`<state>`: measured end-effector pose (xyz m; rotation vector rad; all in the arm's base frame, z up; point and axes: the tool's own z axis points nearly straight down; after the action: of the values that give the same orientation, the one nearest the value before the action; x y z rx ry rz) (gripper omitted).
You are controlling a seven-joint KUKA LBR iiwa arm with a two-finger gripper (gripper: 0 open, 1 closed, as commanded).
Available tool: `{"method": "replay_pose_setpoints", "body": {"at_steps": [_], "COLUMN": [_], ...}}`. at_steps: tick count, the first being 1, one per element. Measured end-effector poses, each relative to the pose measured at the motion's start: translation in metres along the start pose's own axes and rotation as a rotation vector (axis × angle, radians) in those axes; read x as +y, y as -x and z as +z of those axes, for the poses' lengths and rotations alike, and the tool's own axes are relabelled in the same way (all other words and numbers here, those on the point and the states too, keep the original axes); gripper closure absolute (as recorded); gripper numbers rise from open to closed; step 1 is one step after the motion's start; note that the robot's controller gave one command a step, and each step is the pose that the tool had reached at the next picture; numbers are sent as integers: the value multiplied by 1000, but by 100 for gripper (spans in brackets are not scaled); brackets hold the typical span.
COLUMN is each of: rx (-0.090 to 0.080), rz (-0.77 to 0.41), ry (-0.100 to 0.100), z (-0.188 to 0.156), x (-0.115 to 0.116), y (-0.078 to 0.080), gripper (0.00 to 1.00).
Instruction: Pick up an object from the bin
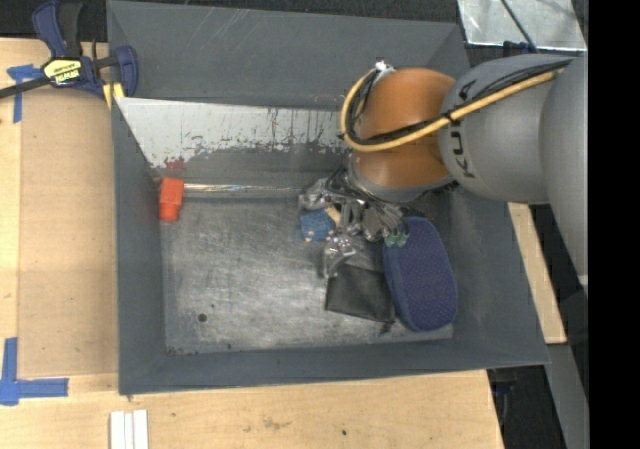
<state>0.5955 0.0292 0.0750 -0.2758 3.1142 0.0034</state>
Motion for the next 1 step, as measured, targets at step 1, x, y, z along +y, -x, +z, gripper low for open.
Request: {"method": "replay_pose_setpoints", "body": {"at_steps": [1], "rx": [-11], "rz": [-1], "ry": [-1], "z": [-3], "x": [1], "y": [4], "gripper": [100]}}
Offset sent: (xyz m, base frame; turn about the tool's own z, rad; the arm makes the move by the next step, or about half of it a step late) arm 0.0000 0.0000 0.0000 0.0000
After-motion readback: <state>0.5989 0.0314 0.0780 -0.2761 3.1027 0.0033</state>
